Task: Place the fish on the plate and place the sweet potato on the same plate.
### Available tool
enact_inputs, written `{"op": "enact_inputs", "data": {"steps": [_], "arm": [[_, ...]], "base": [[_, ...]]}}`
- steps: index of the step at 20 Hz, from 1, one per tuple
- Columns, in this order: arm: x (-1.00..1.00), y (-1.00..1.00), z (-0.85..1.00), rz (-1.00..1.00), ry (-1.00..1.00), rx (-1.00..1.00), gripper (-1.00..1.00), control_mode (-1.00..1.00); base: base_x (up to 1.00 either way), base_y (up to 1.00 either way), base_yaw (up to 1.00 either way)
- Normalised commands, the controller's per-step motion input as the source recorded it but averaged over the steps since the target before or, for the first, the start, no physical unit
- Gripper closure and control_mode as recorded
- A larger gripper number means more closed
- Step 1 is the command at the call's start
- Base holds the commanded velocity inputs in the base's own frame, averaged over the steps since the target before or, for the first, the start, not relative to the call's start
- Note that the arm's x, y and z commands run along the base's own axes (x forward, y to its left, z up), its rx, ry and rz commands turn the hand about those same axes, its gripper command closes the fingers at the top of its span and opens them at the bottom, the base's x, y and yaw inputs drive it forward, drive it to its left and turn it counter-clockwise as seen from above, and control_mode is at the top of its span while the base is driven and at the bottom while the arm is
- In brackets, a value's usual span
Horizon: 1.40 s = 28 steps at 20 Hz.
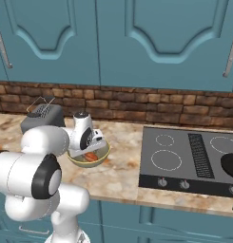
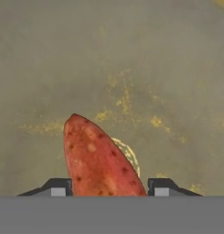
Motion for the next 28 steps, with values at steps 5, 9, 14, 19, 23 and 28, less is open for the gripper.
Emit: {"op": "enact_inputs", "data": {"steps": [5,9,14,19,23,28], "arm": [[-0.03,0.0,0.35,0.0,-0.02,0.0,1.0,-1.0],[-0.13,0.0,1.0,0.0,0.0,0.0,1.0,-1.0],[-0.4,0.0,0.94,-0.01,0.0,-0.04,1.0,-1.0],[-0.4,0.0,0.32,0.0,-0.08,-0.03,1.0,-1.0],[-0.01,0.0,0.0,0.0,-0.01,0.0,1.0,-1.0],[-0.21,-0.05,0.0,0.0,-0.01,0.0,1.0,1.0]], "base": [[0.0,0.0,0.0],[0.0,0.0,0.0],[0.0,0.0,0.0],[0.0,0.0,0.0],[0.0,0.0,0.0],[-0.59,-0.37,0.0]]}}
